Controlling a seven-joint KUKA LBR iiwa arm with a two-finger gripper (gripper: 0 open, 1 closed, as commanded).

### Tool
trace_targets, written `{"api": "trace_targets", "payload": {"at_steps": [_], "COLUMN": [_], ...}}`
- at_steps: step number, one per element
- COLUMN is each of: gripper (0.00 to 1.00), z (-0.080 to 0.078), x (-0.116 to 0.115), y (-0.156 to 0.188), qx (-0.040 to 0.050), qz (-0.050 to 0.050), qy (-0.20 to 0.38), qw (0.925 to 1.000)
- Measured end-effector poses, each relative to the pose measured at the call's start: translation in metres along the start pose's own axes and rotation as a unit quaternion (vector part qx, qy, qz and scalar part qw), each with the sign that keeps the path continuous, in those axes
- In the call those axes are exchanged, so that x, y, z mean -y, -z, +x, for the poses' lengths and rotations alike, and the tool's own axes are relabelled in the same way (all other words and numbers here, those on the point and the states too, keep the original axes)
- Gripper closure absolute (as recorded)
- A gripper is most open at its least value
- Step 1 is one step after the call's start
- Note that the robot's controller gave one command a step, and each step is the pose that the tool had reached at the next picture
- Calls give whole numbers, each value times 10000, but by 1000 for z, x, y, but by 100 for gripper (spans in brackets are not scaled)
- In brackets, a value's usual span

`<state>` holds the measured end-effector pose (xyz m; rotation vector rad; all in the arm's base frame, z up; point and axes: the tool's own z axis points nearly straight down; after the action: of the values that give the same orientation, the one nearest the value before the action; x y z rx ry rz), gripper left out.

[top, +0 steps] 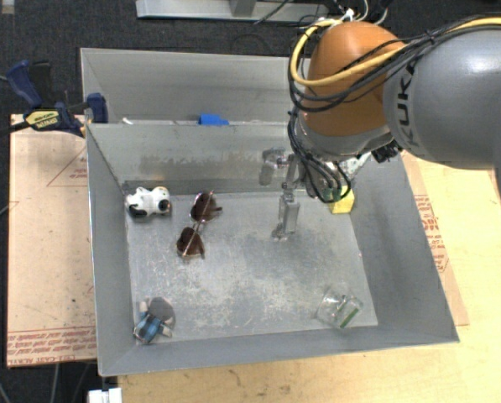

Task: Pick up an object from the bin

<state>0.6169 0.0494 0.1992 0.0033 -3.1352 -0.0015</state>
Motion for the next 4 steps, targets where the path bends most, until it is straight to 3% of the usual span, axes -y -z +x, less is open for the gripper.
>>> {"api": "trace_targets", "payload": {"at_steps": [1,2,3,4], "gripper": [0,0,0,0], "z": [-1,-13,-19,-19], "x": [0,-19,-90,-85], "y": [5,-33,-46,-65], "qx": [40,57,53,42], "qz": [-2,6,2,7], "qy": [-5,692,1549,2464], "qw": [10000,9976,9879,9692]}}
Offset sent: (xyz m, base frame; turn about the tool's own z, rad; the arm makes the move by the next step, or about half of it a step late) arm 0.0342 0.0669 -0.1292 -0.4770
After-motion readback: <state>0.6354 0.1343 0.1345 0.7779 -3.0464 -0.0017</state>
